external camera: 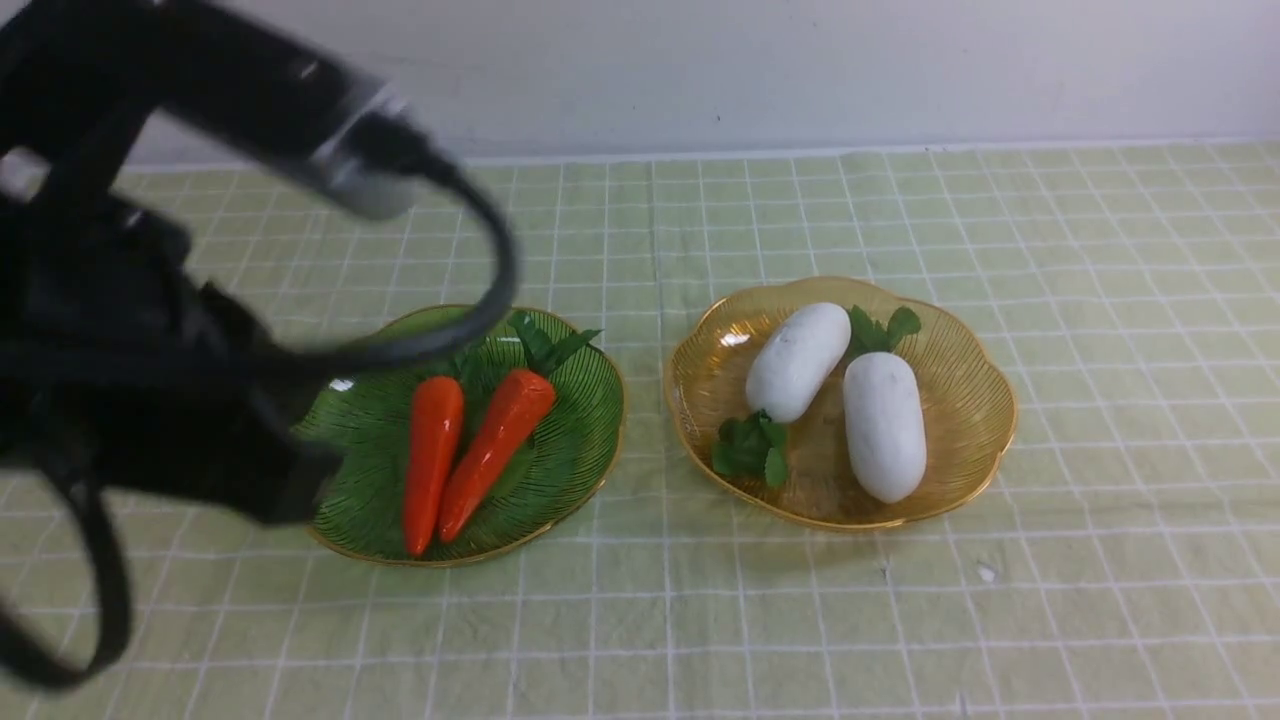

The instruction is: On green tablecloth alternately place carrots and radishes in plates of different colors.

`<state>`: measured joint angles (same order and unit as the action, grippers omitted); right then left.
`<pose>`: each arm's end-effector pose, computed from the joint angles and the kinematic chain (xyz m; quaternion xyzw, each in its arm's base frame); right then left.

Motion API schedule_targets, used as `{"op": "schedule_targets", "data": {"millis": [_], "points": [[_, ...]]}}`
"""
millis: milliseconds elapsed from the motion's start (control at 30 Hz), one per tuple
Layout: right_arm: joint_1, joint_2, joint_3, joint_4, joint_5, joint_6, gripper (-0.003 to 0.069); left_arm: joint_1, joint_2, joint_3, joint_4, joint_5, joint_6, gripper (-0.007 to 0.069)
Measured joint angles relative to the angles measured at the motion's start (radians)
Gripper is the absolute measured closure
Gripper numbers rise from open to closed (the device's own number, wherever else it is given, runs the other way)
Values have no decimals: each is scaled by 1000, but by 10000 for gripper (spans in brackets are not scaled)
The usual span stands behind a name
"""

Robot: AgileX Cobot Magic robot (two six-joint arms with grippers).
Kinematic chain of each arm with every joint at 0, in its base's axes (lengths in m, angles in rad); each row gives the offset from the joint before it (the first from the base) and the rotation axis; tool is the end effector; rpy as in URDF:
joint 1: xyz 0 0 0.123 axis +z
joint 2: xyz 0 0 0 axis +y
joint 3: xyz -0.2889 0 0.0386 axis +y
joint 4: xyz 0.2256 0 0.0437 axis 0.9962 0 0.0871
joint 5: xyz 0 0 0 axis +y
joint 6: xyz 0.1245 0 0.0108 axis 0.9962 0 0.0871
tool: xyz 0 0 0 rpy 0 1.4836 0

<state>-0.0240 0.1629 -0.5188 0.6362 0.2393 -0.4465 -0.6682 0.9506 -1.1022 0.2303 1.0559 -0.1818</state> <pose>0.0377 0.0167 0.3580 0.0056 0.6147 0.1030 0.7820 0.1447 -0.0825 0.3694 0.2378 0.8927 -0.0470 0.3800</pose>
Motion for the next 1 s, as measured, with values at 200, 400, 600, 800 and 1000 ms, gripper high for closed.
{"op": "schedule_targets", "data": {"millis": [200,400,600,800,1000], "points": [[0,0,0,0,-4,0,673,0,-298,305,99,-155,-136,632],[0,0,0,0,-4,0,673,0,-502,435,190,-149,-270,632],[0,0,0,0,-4,0,673,0,-616,450,200,-127,-318,632],[0,0,0,1,-4,0,673,0,-633,450,201,-121,-321,632],[0,0,0,1,-4,0,673,0,-633,450,208,-120,-322,632]]}}
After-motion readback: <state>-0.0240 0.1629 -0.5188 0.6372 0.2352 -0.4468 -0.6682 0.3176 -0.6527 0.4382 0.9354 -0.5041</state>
